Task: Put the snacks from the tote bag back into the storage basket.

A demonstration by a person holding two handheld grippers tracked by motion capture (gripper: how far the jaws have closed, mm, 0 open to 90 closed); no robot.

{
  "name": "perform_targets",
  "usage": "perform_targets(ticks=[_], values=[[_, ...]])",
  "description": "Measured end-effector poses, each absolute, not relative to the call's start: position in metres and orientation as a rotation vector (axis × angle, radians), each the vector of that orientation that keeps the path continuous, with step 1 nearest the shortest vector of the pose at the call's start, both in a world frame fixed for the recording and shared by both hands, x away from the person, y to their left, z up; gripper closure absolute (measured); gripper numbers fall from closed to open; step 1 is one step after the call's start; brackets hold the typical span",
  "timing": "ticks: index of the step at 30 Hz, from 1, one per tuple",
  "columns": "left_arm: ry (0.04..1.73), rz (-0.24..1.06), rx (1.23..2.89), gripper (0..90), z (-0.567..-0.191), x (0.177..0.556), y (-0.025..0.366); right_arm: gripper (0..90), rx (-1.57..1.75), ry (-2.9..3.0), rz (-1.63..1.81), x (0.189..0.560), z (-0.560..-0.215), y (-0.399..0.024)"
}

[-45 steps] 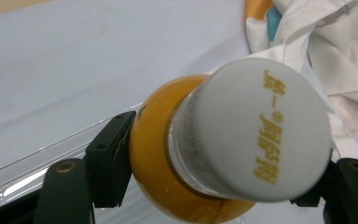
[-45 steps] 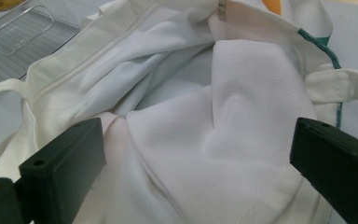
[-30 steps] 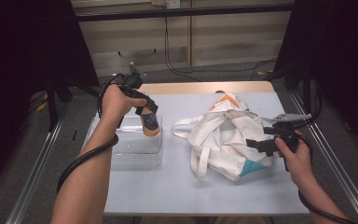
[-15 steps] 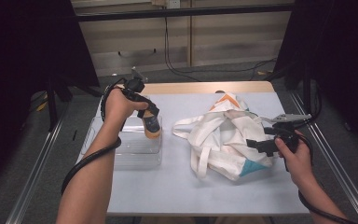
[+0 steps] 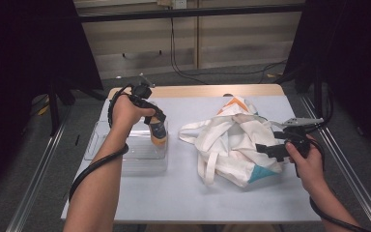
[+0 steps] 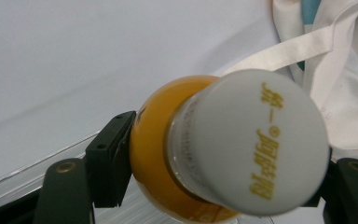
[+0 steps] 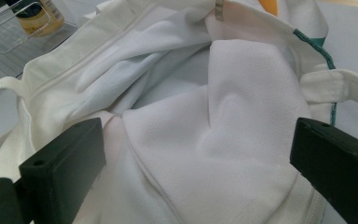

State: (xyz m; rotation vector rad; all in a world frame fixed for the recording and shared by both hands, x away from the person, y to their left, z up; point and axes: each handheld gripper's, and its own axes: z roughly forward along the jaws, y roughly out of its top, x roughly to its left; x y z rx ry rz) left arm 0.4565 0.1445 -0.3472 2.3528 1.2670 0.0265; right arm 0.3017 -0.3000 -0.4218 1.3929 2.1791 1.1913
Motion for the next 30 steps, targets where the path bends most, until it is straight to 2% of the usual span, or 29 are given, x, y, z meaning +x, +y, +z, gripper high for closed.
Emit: perform_targets(ticks=[30], values=[[1.230, 0.045, 2.333, 29.7, -0.362, 0.457, 0.146, 2.8, 1.396, 2.180, 1.186, 0.301, -0.423, -0.301]])
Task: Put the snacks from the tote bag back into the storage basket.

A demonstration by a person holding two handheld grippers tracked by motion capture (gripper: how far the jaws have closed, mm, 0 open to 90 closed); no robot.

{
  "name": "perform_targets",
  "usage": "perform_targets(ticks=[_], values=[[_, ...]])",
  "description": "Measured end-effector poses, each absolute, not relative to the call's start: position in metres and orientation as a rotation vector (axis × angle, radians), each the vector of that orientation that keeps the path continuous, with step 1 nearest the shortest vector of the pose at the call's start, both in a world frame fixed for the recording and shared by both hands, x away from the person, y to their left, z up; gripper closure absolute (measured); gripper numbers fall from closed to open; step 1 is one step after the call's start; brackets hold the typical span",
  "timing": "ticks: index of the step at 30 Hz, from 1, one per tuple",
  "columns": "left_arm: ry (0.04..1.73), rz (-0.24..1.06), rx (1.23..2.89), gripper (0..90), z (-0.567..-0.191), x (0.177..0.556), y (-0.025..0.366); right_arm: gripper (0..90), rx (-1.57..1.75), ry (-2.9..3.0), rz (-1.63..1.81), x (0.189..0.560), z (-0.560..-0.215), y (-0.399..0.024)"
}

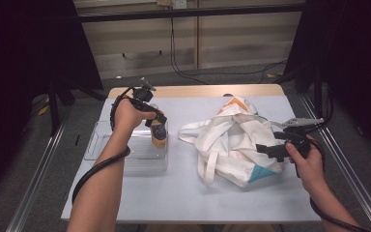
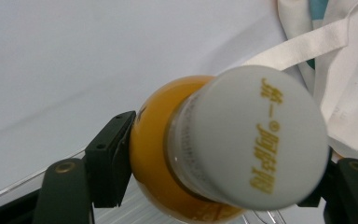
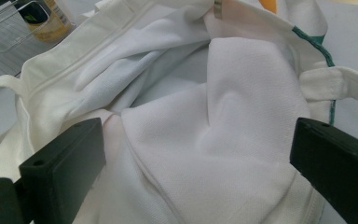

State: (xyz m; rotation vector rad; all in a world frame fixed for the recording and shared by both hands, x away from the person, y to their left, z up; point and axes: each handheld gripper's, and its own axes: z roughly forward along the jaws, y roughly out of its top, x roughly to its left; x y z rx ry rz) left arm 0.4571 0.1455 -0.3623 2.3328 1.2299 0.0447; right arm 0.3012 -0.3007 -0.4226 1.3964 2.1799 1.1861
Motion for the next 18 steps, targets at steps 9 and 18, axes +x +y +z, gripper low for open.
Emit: perform_targets(ticks=[9, 18], values=[[1.212, 0.056, 2.320, 29.2, -0.3647, 0.4525, 0.1473, 2.8, 1.390, 2.179, 1.191, 0.3009, -0.4202, -0.2985], [1.211, 0.061, 2.314, 28.7, -0.3660, 0.4488, 0.1482, 2.8, 1.380, 2.186, 1.189, 0.3017, -0.4200, -0.2956]])
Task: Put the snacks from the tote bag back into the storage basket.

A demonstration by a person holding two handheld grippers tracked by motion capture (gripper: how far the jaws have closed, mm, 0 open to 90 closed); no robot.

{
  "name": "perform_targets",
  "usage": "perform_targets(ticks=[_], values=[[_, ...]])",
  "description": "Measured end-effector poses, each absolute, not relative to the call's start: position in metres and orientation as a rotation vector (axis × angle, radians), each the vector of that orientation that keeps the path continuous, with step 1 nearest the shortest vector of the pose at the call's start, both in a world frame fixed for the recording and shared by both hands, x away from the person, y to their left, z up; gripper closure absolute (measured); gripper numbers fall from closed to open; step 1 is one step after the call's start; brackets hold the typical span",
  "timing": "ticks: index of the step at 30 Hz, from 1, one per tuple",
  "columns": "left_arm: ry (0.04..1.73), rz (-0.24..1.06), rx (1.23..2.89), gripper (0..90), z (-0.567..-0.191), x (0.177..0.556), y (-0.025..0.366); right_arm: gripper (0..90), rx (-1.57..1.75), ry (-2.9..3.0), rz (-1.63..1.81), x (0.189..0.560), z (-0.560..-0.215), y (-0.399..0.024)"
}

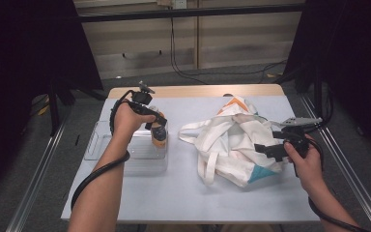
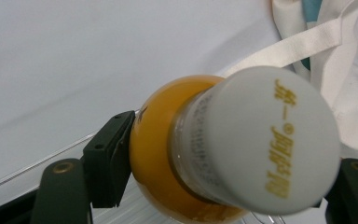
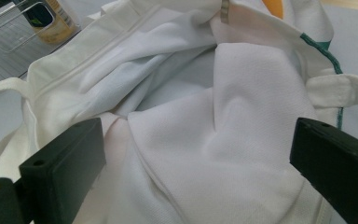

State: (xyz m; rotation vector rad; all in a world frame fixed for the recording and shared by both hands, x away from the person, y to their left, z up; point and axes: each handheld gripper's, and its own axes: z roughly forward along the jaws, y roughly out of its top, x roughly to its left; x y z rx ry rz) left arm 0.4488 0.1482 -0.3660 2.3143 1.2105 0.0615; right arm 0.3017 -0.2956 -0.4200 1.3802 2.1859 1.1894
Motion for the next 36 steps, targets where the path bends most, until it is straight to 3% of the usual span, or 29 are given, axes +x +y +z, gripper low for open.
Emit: perform_targets(ticks=[9, 24, 36], values=[[1.240, 0.051, 2.265, 27.2, -0.365, 0.448, 0.150, 2.8, 1.378, 2.185, 1.193, 0.302, -0.419, -0.295], [1.268, 0.019, 2.245, 15.4, -0.365, 0.438, 0.154, 2.8, 1.355, 2.201, 1.207, 0.306, -0.417, -0.285], [1.260, 0.016, 2.231, 14.3, -0.362, 0.430, 0.159, 2.8, 1.356, 2.204, 1.203, 0.305, -0.418, -0.285]])
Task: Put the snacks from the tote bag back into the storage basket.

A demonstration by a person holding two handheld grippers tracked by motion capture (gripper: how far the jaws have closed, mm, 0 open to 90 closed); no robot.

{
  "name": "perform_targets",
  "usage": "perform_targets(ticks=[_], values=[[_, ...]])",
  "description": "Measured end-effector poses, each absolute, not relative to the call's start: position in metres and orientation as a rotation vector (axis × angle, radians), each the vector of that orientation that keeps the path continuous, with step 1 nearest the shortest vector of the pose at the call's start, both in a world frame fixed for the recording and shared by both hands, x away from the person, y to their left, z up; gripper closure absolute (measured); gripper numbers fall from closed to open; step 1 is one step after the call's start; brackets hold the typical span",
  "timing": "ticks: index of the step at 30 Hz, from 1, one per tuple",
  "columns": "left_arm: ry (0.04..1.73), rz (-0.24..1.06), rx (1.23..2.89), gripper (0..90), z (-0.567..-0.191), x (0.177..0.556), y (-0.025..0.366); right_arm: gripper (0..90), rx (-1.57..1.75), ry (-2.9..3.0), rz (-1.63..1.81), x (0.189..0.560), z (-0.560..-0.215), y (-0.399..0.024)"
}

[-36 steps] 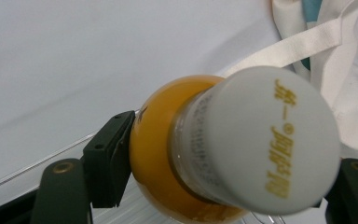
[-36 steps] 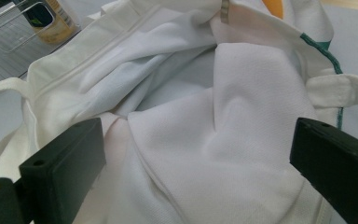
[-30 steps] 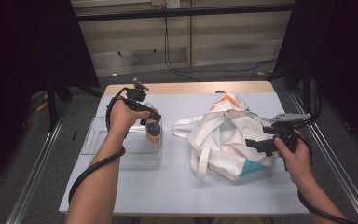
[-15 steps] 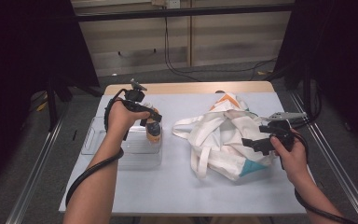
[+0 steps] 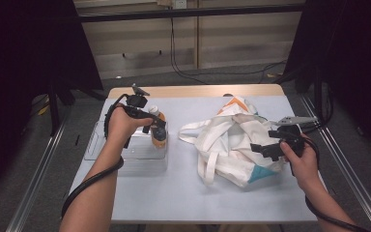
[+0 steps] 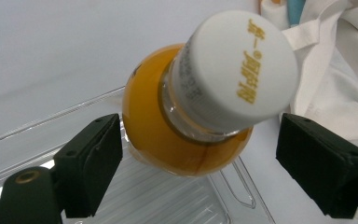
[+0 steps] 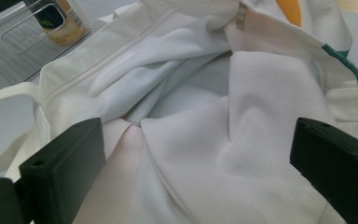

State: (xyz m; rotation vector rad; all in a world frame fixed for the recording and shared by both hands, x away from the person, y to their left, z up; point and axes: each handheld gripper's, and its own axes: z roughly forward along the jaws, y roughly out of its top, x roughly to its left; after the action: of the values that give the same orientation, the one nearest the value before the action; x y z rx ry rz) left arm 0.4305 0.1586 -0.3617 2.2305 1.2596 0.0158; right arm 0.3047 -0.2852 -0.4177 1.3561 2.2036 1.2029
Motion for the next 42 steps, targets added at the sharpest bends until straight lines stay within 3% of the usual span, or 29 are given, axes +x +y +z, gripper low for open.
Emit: perform_targets(ticks=[42], values=[[1.198, -0.010, 2.202, 13.6, -0.364, 0.392, 0.183, 2.7, 1.335, 2.221, 1.214, 0.311, -0.416, -0.276]])
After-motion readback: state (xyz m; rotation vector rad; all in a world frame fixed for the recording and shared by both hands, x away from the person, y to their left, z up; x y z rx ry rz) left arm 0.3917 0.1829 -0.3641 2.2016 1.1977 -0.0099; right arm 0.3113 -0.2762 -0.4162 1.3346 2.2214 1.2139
